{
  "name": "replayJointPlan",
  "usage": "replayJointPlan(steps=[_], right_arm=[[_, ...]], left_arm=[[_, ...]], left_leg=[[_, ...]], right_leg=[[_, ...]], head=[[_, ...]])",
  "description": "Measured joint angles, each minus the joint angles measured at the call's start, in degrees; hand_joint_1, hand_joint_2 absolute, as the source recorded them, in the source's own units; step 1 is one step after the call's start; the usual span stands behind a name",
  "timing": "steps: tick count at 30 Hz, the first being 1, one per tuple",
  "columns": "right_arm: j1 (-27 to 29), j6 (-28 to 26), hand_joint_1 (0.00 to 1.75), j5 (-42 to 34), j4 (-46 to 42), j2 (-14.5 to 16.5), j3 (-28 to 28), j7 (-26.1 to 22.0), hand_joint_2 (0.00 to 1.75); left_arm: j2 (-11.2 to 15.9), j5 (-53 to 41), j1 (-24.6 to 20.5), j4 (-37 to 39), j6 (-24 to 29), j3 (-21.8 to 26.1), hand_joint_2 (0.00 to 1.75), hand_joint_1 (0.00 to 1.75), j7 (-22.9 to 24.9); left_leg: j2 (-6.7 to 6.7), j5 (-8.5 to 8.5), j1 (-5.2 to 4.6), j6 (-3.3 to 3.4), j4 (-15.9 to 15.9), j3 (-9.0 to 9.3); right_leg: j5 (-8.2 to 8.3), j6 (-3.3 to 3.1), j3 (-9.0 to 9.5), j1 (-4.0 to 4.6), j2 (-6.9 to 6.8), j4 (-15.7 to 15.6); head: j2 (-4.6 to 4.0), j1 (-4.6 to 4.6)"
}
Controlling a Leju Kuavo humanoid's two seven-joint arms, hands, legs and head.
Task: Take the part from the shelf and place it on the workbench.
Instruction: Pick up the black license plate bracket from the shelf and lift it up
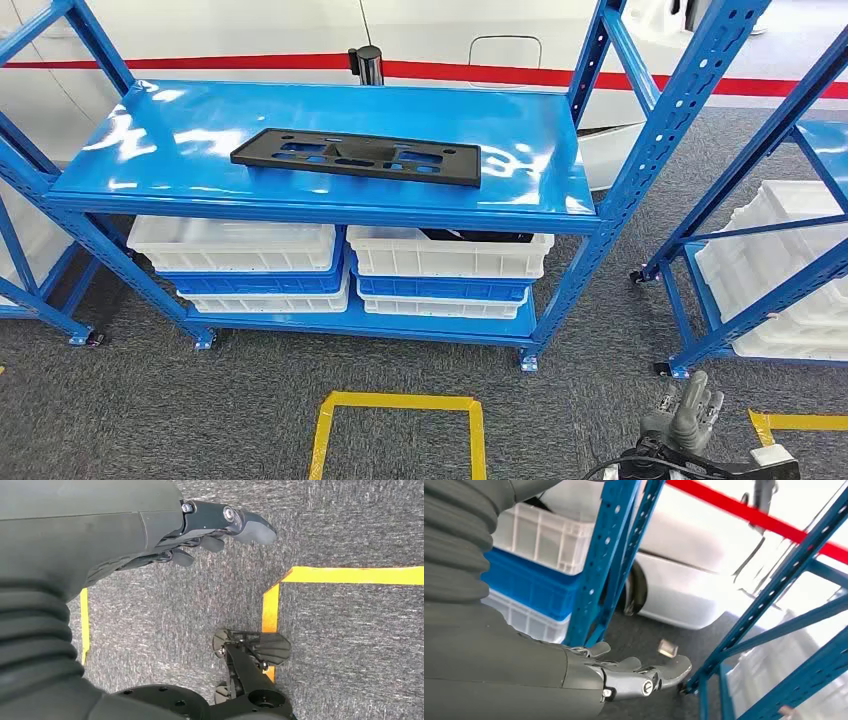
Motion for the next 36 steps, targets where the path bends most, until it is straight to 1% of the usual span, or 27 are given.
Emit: replayJointPlan(steps=[8,19,22,25,29,32,33,34,36], right_arm=[[0.91,0.0,0.0,-0.03,-4.0,1.23,-0.36,0.0,1.75],[1.2,0.01,0.0,-0.03,-5.51,1.76,-0.78,-0.02,1.75],[1.39,0.1,0.0,0.2,-6.36,1.99,-0.92,-0.76,1.75],[2.32,-0.32,0.0,1.61,-10.34,3.0,-0.85,-2.37,1.75],[4.23,-1.94,0.0,6.59,-18.74,4.88,0.52,-5.68,1.75],[5.7,-2.62,0.0,10.89,-24.83,6.07,2.41,-8.49,1.75],[6.47,-2.77,0.0,13.37,-27.1,6.47,3.31,-10.06,1.75],[7.49,-3.35,0.0,17.44,-29.82,6.9,4.71,-12.02,1.75],[9.84,-6.97,0.0,30.09,-36.4,7.48,10.07,-15.37,1.75]], left_arm=[[-0.01,-0.01,0.0,0.02,0.0,0.02,1.75,0.0,-0.02],[-0.03,-0.03,-0.01,0.05,0.03,0.02,1.75,0.0,-0.03],[-0.03,-0.27,-0.02,0.07,0.33,0.02,1.75,0.0,-0.15],[-0.07,-0.97,-0.01,0.1,1.09,0.02,1.75,0.0,-0.52],[-0.15,-1.67,-0.02,0.19,0.85,0.03,0.0,0.0,-1.09],[-0.24,-2.03,-0.02,0.22,0.98,0.21,0.0,0.0,-1.65],[-0.26,-2.32,-0.02,0.24,1.26,0.29,0.0,0.0,-1.91],[-0.27,-2.79,0.0,0.25,1.64,0.35,0.0,0.0,-2.22],[-0.28,-4.3,0.03,0.3,2.66,0.39,0.0,0.0,-2.78]], left_leg=[[0.0,0.0,0.0,0.0,0.0,0.01],[0.0,0.0,0.0,0.0,0.0,0.01],[0.0,0.0,0.0,0.0,0.0,0.0],[-0.01,0.0,0.0,0.0,0.0,0.0],[-0.01,0.0,0.0,0.0,0.0,-0.01],[-0.01,0.0,0.0,0.0,0.0,-0.01],[-0.02,0.0,0.0,0.0,-0.01,-0.03],[-0.03,0.0,0.0,0.0,-0.01,-0.06],[0.05,0.0,0.0,-0.01,-0.01,-0.08]], right_leg=[[0.0,0.0,0.0,0.0,0.0,0.0],[0.0,0.0,0.01,0.0,0.0,0.0],[0.0,0.0,0.01,0.0,0.0,0.0],[0.0,0.0,0.01,0.0,0.0,0.0],[0.0,0.0,0.0,0.0,0.0,0.0],[0.0,0.0,0.01,0.0,0.0,0.0],[0.0,0.0,0.02,0.0,-0.01,0.01],[0.0,0.0,0.02,0.0,-0.01,0.01],[0.01,-0.01,0.0,0.01,0.08,0.03]], head=[[0.0,0.0],[0.0,0.01],[0.0,0.01],[0.0,0.0],[0.0,0.0],[0.0,0.02],[0.0,0.02],[0.0,0.02],[0.0,0.01]])
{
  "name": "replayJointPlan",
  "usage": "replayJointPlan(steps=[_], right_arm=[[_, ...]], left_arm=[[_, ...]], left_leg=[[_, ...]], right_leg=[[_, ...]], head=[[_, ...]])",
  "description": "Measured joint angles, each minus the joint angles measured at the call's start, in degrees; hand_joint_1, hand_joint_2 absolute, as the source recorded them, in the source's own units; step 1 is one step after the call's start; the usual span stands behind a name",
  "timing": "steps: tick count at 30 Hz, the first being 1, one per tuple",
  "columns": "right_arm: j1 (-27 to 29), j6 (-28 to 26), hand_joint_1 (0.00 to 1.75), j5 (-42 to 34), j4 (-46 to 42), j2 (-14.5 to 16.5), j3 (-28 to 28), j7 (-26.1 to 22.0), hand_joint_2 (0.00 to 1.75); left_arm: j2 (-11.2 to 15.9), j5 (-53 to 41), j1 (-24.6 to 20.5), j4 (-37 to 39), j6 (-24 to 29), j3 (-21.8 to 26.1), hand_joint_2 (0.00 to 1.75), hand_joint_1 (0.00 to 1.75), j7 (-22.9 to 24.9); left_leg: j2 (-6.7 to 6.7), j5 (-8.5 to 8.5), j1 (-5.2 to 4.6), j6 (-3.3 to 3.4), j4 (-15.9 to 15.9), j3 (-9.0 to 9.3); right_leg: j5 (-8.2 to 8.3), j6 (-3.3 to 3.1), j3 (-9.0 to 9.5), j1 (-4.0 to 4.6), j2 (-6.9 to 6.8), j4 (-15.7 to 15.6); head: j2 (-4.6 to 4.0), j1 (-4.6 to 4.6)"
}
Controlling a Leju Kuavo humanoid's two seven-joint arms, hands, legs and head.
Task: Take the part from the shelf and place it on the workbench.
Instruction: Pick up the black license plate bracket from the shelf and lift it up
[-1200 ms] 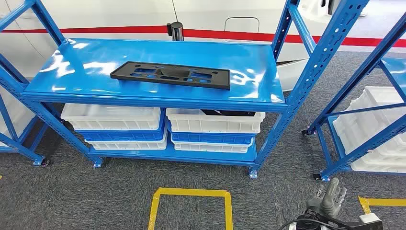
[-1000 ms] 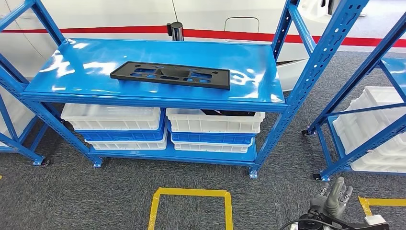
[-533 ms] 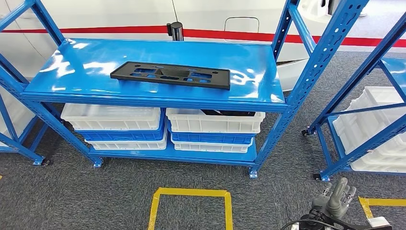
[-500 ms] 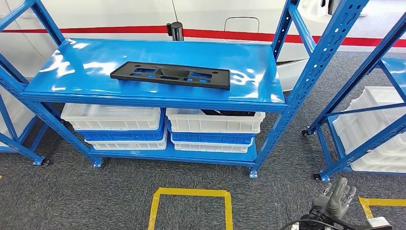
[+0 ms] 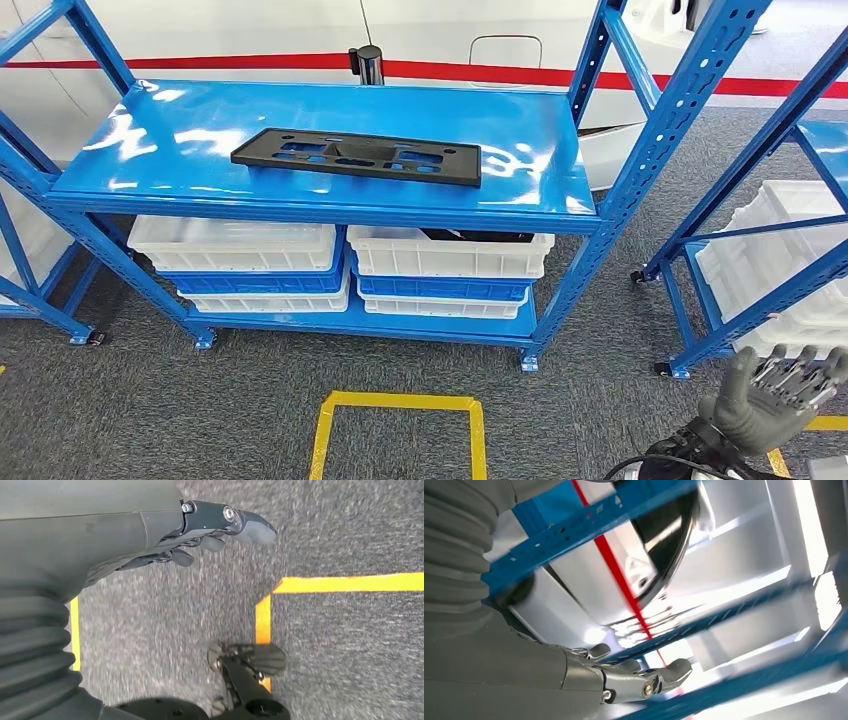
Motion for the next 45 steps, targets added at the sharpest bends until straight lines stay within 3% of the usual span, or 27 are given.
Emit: replayJointPlan(steps=[3,8,16,30,45], right_arm=[[2.3,-8.15,0.0,13.34,-7.64,-1.12,11.45,-0.92,1.75],[3.6,-13.67,0.0,15.18,-13.55,-4.59,24.3,-0.94,1.75],[2.84,-18.94,0.0,23.27,-14.94,-9.72,37.06,-0.94,1.75],[-1.84,-25.36,0.0,34.61,-12.19,-14.66,47.85,0.27,1.75],[-8.22,-28.51,0.0,44.39,-5.06,-16.65,55.07,6.21,1.75]], left_arm=[[-0.07,-2.67,-0.14,0.05,1.36,-0.33,0.0,0.0,-0.06],[-0.12,-4.07,-0.19,0.07,1.46,-0.78,0.0,0.0,0.37],[-0.14,-3.61,-0.3,0.07,0.56,-0.76,0.0,0.0,1.29],[-0.13,-2.31,-0.41,0.05,-3.44,-0.44,0.0,0.0,1.17],[-0.1,-2.6,-0.44,0.05,-7.78,-0.43,0.0,0.0,0.44]], left_leg=[[0.19,0.01,0.02,-0.02,-0.01,0.09],[0.17,0.03,0.02,-0.04,-0.01,0.07],[0.17,0.04,0.01,-0.04,-0.01,0.07],[0.18,0.04,0.01,-0.04,-0.01,0.05],[0.16,0.05,0.01,-0.04,-0.01,0.04]], right_leg=[[0.01,-0.02,-0.07,0.02,0.17,0.0],[0.02,0.0,-0.05,0.01,0.16,0.0],[0.04,0.02,-0.05,-0.01,0.16,0.0],[0.04,0.02,-0.06,0.0,0.16,0.0],[0.04,0.02,-0.06,0.0,0.16,0.01]], head=[[0.0,-0.01],[0.0,0.02],[0.0,0.01],[0.0,0.01],[0.0,0.01]])
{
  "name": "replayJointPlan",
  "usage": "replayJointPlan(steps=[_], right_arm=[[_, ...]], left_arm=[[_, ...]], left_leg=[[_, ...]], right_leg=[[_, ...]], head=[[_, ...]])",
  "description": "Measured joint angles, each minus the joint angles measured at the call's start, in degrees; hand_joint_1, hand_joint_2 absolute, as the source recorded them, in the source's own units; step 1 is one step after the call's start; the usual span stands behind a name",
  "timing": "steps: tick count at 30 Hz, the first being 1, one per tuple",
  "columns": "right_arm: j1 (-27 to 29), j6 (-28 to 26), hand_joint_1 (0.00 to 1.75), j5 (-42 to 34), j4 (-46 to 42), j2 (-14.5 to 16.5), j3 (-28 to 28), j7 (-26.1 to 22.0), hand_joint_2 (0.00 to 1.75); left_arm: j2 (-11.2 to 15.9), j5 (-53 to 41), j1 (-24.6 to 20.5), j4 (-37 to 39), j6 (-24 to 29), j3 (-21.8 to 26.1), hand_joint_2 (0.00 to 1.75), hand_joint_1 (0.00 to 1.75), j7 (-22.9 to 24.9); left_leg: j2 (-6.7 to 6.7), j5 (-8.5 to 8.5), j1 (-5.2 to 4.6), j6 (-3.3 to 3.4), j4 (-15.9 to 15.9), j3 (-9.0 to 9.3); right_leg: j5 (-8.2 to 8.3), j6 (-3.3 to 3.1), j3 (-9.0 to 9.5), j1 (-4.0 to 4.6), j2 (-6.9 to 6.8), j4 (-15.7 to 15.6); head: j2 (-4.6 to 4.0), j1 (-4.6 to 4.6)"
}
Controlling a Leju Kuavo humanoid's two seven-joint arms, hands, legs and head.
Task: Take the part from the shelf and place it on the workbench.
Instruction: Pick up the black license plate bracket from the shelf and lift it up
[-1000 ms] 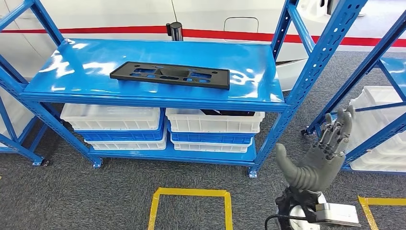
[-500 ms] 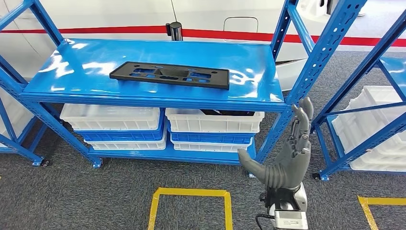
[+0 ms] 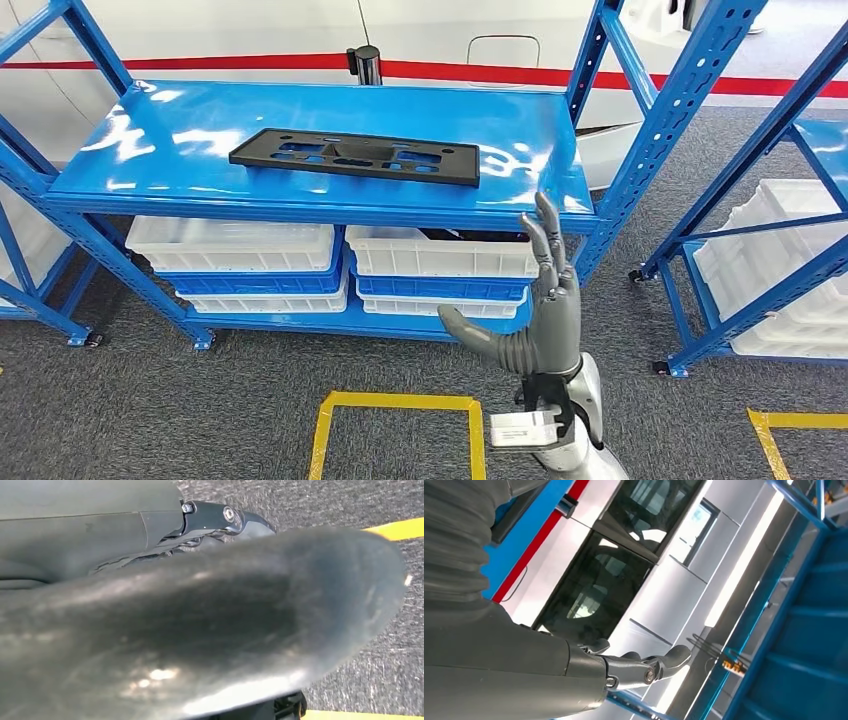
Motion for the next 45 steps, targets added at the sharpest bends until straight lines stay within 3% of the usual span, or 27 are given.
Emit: replayJointPlan(steps=[16,24,27,36,45], right_arm=[[-8.9,-2.36,0.0,18.35,13.19,-1.05,7.3,10.9,1.75],[-16.62,-3.16,0.0,39.33,24.65,-0.62,11.09,26.06,1.75],[-19.56,-2.72,0.0,43.99,29.79,0.05,12.54,30.33,1.75],[-23.26,-2.78,0.0,47.45,39.35,1.66,14.61,34.85,1.75],[-24.15,-3.75,0.0,47.29,42.36,2.12,14.77,36.91,1.75]], left_arm=[[0.24,-1.91,-0.14,0.0,-3.19,0.0,0.0,0.0,-0.37],[0.38,-3.61,-0.8,0.0,-5.5,-0.08,0.0,0.0,0.28],[0.52,-4.31,-1.11,0.0,-6.24,-0.12,0.0,0.0,0.44],[0.99,-5.34,-1.34,0.0,-5.61,-0.13,0.0,0.0,1.6],[1.13,-6.21,-1.5,0.0,-2.98,-0.13,0.0,0.0,2.87]], left_leg=[[-0.01,0.03,0.0,0.01,0.0,-0.01],[0.0,0.08,0.0,-0.03,0.0,-0.01],[-0.01,0.1,0.0,-0.04,0.0,-0.01],[-0.01,0.11,0.0,-0.05,0.01,-0.05],[-0.01,0.11,-0.02,-0.05,0.04,-0.06]], right_leg=[[0.01,0.0,0.0,0.0,0.0,0.02],[0.05,0.04,0.0,0.0,0.0,0.03],[0.06,0.04,0.0,0.0,0.0,0.04],[0.06,0.05,-0.06,0.0,0.0,0.05],[0.08,0.06,-0.08,-0.03,0.0,0.04]], head=[[0.0,0.0],[0.0,0.0],[0.0,0.0],[0.0,-0.01],[0.0,-0.01]])
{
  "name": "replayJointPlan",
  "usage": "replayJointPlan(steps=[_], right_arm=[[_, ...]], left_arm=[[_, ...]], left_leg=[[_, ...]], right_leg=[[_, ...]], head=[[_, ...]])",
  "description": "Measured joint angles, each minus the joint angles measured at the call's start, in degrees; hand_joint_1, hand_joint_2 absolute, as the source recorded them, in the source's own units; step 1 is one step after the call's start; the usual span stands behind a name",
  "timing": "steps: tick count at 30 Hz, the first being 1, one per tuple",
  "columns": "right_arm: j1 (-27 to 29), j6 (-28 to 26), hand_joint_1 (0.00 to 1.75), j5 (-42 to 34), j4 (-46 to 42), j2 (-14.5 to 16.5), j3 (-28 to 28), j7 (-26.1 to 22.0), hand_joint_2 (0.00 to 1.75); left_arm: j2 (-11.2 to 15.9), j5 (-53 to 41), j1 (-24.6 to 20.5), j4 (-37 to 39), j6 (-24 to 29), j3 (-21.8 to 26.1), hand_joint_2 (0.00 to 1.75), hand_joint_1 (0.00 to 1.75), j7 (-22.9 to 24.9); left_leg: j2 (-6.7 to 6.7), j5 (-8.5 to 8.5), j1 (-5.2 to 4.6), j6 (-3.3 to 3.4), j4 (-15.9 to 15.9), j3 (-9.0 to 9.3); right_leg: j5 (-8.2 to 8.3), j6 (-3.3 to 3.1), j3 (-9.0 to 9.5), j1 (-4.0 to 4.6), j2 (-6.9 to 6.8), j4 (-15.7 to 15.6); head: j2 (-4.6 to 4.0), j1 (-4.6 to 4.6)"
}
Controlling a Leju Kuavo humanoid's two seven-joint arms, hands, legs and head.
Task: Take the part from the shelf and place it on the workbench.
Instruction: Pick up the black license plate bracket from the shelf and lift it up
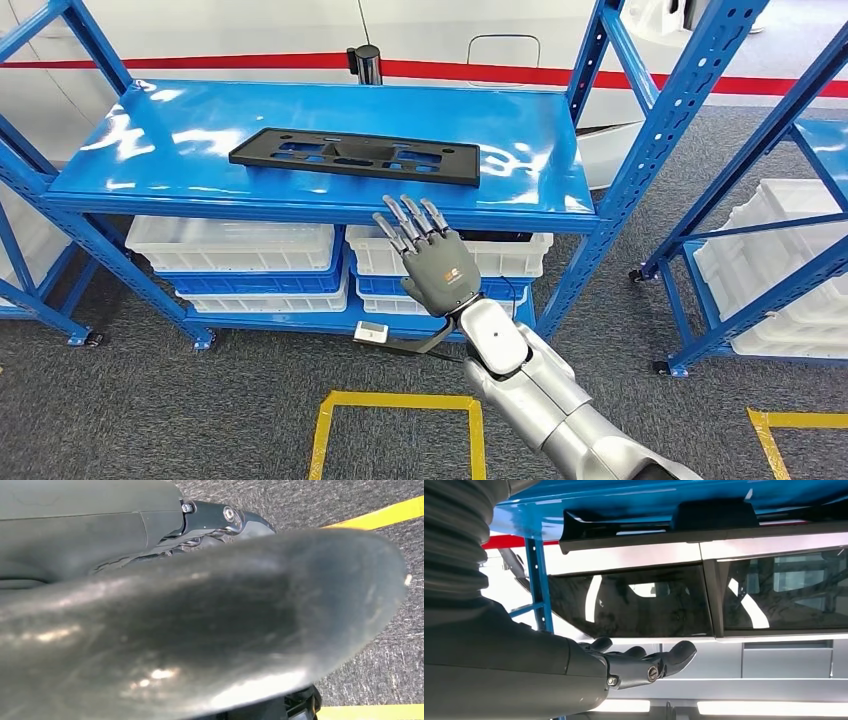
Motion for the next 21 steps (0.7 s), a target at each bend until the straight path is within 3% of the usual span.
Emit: replayJointPlan(steps=[10,15,17,19,20,21], right_arm=[[-0.02,-0.44,0.0,-0.23,0.45,0.73,-1.18,1.07,1.75],[-0.27,-0.51,0.0,-0.23,0.45,1.08,-1.55,1.08,1.75],[-0.48,-0.75,0.0,-0.3,0.45,1.13,-1.79,1.09,1.75],[-0.44,-1.03,0.0,-0.52,0.45,1.09,-2.15,1.09,1.75],[-0.32,-1.12,0.0,-0.68,0.45,1.06,-2.35,1.09,1.75],[-0.22,-1.16,0.0,-0.81,0.45,1.03,-2.53,1.08,1.75]], left_arm=[[0.35,-0.15,-0.17,0.0,0.64,0.04,0.0,0.0,0.34],[0.36,-0.15,-0.38,-0.01,0.72,0.04,0.0,0.0,0.34],[0.33,-0.15,-0.51,-0.02,0.72,0.05,0.0,0.0,0.34],[0.35,-0.15,-0.53,-0.02,0.63,0.06,0.0,0.0,0.45],[0.34,-0.15,-0.5,-0.02,0.53,0.07,0.0,0.0,0.54],[0.34,-0.15,-0.48,-0.02,0.38,0.08,0.0,0.0,0.66]], left_leg=[[0.0,-0.06,-0.24,0.15,0.42,-0.33],[0.12,0.56,0.09,1.12,-0.23,-0.16],[0.29,1.09,0.58,1.66,-0.81,0.13],[0.35,1.29,0.64,1.86,-0.83,-0.14],[0.36,1.31,0.68,1.85,-0.81,-0.22],[0.35,1.3,0.76,1.79,-0.79,-0.24]], right_leg=[[0.21,0.26,-0.17,-0.24,0.01,-0.04],[0.0,0.8,-0.87,-0.2,0.0,0.52],[-2.07,0.62,-3.46,-0.13,-0.06,5.25],[-4.85,0.58,-7.84,-0.31,-0.1,13.51],[-5.56,0.85,-9.63,-0.5,-0.11,16.6],[-5.36,1.36,-10.45,-0.7,-0.13,17.6]], head=[[0.0,-0.01],[0.0,0.03],[0.0,0.23],[0.0,0.37],[0.0,0.36],[0.0,0.36]])
